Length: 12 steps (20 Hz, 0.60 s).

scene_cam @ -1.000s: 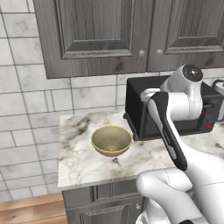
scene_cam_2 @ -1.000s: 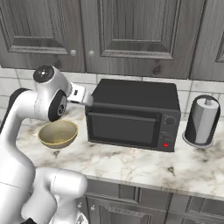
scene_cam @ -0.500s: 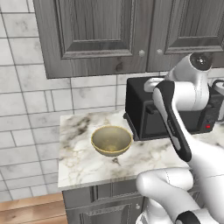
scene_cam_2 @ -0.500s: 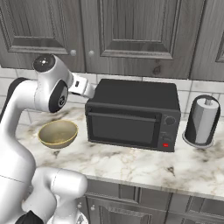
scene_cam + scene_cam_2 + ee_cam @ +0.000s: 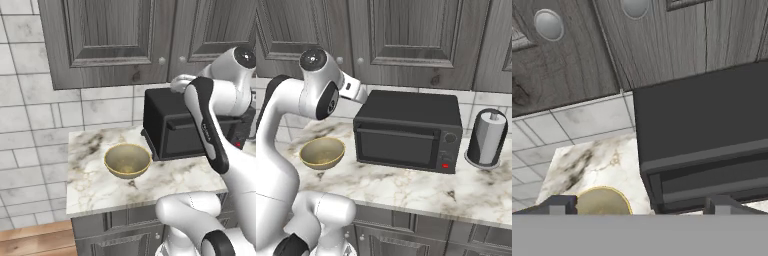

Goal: Open the cabinet. Pick the mango and kiwi from the cabinet and place them into the bowl. Then close the cabinet.

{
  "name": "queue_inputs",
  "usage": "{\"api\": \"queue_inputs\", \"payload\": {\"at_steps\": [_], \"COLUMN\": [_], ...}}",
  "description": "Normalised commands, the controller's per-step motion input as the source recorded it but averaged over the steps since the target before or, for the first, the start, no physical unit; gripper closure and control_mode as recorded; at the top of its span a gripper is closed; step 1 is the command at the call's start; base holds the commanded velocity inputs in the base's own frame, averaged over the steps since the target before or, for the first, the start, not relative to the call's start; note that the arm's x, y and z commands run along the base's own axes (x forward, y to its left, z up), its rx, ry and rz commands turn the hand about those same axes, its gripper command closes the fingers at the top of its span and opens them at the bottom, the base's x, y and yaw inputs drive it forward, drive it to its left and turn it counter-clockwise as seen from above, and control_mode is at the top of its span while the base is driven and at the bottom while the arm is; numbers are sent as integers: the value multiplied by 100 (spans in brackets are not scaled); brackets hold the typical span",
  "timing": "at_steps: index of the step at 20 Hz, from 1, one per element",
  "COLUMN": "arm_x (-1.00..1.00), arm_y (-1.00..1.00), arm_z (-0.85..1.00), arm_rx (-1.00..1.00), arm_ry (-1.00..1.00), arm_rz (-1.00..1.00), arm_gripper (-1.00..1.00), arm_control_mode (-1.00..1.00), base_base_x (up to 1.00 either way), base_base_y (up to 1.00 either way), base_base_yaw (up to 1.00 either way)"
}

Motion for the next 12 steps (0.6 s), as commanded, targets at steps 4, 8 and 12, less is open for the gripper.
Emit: {"api": "queue_inputs", "payload": {"at_steps": [4, 8, 12], "arm_x": [0, 0, 0], "arm_y": [0, 0, -3], "arm_z": [30, 26, 26], "arm_rx": [3, 4, 5], "arm_ry": [-9, -2, -1], "arm_rz": [-3, -2, 0], "arm_gripper": [-100, -100, -100], "arm_control_mode": [-100, -100, -100], "base_base_x": [0, 0, 0], "base_base_y": [0, 0, 0], "base_base_yaw": [0, 0, 0]}}
